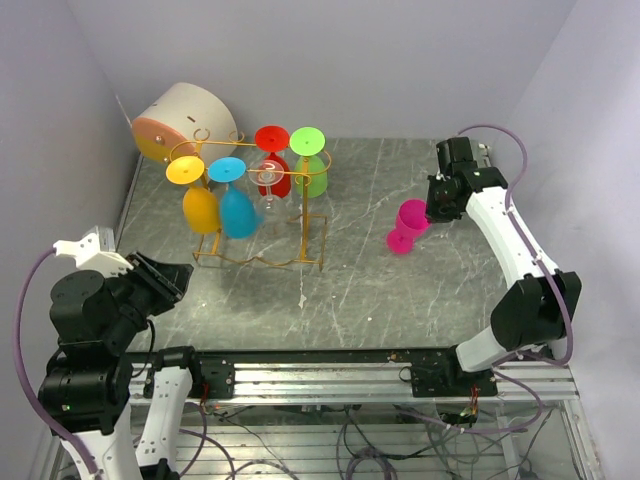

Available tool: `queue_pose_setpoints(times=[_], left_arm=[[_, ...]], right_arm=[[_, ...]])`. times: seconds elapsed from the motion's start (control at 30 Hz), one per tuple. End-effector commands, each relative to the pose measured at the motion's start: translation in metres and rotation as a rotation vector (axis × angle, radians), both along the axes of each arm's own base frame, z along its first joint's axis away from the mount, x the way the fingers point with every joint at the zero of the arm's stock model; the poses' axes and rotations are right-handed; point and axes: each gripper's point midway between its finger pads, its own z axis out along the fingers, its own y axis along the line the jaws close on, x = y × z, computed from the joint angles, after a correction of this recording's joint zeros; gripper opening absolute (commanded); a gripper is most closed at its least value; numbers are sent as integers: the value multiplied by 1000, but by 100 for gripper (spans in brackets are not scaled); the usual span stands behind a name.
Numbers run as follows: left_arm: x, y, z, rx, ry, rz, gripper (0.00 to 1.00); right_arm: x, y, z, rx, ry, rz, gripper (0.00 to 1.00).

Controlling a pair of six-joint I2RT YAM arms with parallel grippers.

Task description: Take the wine glass off the wine glass rack

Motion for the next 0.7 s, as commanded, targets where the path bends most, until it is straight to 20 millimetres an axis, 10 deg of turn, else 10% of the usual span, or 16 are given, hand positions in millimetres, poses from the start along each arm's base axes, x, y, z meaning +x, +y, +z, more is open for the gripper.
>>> queue_pose_setpoints(times=[0.0,0.4,0.67], left_arm=[[-4,6,-9,31,18,22,37],[-4,-1,-12,-2,29,-5,50],[6,-10,-3,-87,30,-21,48]], right_arm=[[9,-9,2,-39,-3,-41,0],[8,-12,32,-29,-100,-59,36],[-17,25,136,205,-372,84,55]])
